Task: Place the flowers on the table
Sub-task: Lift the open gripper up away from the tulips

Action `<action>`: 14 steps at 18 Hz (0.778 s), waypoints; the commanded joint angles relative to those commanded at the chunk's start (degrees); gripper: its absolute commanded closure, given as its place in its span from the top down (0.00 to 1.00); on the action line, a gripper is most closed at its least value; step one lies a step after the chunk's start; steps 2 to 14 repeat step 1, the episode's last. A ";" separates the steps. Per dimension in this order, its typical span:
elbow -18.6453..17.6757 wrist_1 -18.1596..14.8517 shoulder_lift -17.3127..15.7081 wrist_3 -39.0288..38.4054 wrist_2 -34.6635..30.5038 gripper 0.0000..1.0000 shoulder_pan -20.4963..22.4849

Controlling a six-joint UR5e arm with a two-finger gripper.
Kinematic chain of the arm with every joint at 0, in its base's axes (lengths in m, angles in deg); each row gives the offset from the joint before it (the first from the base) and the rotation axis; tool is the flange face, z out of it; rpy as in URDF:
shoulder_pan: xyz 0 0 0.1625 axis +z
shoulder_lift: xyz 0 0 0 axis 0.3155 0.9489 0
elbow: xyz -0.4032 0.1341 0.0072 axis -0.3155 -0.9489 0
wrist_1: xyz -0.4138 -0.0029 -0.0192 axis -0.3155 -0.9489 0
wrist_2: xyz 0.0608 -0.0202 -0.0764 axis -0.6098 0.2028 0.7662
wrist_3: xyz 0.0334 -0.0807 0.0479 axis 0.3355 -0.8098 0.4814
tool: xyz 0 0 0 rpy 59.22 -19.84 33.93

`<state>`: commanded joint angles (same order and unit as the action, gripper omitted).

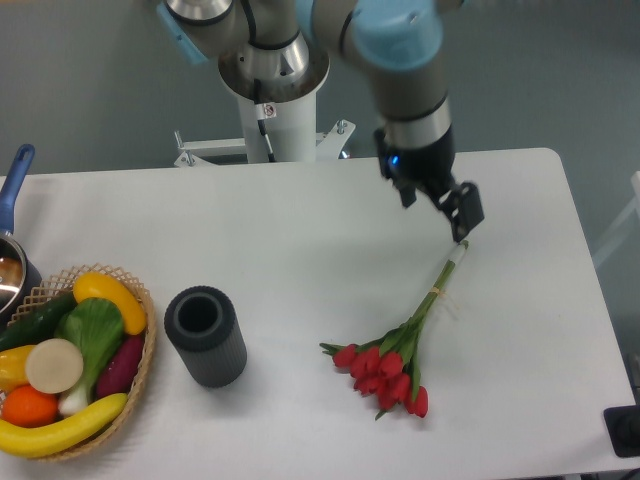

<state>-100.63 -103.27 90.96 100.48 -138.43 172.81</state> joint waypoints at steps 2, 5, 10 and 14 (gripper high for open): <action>-0.53 -0.09 -0.61 1.76 0.44 1.00 0.62; -0.53 -0.09 -0.61 1.76 0.44 1.00 0.62; -0.53 -0.09 -0.61 1.76 0.44 1.00 0.62; -0.53 -0.09 -0.61 1.76 0.44 1.00 0.62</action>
